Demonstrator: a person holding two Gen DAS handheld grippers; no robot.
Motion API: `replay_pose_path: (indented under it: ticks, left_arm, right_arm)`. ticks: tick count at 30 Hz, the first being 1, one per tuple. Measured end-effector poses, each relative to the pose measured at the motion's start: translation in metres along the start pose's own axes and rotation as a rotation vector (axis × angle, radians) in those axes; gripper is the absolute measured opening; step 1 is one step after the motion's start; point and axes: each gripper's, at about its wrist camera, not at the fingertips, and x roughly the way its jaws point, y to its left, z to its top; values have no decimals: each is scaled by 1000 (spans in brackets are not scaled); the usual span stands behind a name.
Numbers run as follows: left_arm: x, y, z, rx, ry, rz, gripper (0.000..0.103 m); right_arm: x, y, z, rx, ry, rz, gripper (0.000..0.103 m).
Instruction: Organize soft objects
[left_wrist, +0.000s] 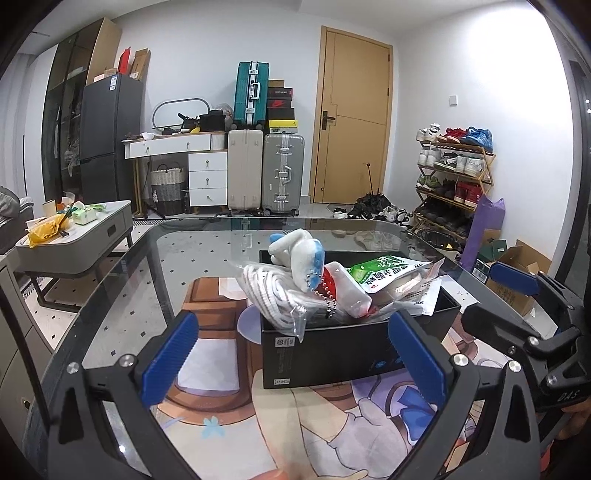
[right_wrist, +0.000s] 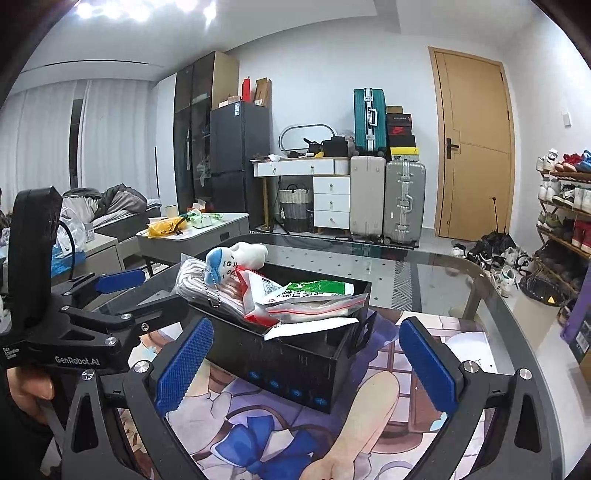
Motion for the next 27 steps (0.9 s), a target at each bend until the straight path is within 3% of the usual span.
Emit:
replay_pose_path:
  ticks: [27]
  left_arm:
    - [1, -3, 0, 6, -1, 1, 103]
  right_arm:
    - [1, -7, 2, 25, 2, 7, 102]
